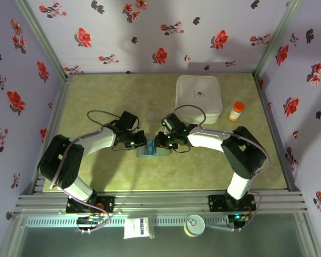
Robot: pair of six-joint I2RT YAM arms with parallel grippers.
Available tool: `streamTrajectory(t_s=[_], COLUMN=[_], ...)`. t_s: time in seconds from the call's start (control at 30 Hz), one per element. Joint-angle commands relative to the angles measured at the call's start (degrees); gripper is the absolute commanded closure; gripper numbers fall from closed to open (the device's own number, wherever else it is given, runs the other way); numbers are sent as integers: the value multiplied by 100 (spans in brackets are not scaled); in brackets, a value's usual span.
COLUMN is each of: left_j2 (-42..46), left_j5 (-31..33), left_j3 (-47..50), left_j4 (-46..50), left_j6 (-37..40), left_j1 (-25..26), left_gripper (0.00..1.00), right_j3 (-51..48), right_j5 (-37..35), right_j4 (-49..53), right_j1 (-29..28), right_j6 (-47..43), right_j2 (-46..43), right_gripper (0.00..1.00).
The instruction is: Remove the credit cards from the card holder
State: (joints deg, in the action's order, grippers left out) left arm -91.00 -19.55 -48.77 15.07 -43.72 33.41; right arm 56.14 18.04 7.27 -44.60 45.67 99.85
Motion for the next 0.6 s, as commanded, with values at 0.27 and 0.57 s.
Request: streamTrajectory(t_s=[0.27, 0.57], left_j2=[-260, -304], left_j5=[70, 196], left_j3=[14, 83], left_j4=[60, 148], left_j6=[136, 154], left_j1=[34, 27], left_gripper=[95, 95], right_j3=[-304, -397], right_j5=[190, 413], right_j4=[-503, -827], right_j1=[108, 160], right_j6=[170, 289], right_j2=[31, 219], right_gripper=[76, 75])
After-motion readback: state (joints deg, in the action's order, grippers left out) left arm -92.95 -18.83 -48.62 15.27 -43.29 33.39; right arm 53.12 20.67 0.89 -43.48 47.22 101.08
